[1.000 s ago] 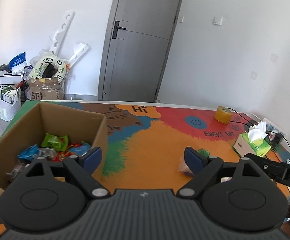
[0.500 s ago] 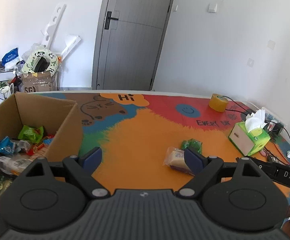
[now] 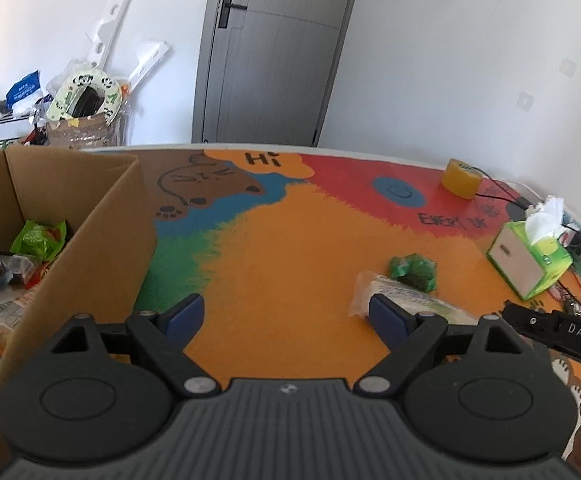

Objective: Organize snacks
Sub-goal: 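Move both open tools back toward the white bread roll and green pack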

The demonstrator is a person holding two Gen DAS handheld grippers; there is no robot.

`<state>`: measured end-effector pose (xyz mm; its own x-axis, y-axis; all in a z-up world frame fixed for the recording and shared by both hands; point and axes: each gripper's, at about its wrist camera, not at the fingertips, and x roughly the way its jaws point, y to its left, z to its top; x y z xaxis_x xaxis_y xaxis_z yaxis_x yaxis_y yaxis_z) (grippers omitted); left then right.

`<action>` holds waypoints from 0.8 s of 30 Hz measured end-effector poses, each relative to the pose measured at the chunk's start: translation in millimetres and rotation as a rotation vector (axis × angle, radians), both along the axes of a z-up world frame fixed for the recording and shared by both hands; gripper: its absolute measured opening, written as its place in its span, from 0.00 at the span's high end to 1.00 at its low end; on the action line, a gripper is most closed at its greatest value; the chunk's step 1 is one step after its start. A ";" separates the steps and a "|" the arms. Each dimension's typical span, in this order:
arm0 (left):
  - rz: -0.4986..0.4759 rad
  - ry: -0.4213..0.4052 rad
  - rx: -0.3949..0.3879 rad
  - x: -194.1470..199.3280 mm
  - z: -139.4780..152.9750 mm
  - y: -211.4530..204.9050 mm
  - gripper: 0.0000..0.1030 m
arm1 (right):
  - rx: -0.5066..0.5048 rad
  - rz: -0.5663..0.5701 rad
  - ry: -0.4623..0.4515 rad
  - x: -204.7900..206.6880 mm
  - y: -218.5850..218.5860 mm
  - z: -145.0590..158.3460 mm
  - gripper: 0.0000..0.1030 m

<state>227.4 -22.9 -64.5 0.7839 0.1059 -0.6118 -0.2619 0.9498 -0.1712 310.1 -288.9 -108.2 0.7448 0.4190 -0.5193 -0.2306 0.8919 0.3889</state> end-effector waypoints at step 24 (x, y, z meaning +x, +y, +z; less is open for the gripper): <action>0.002 0.027 -0.016 19.9 -10.2 -4.1 0.14 | -0.050 0.241 -0.009 -7.9 34.5 -4.9 0.86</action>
<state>247.3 -27.0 -74.7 0.7668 0.0974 -0.6345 -0.2689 0.9463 -0.1797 302.2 -254.4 -113.1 0.6308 0.5591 -0.5381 -0.4426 0.8288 0.3424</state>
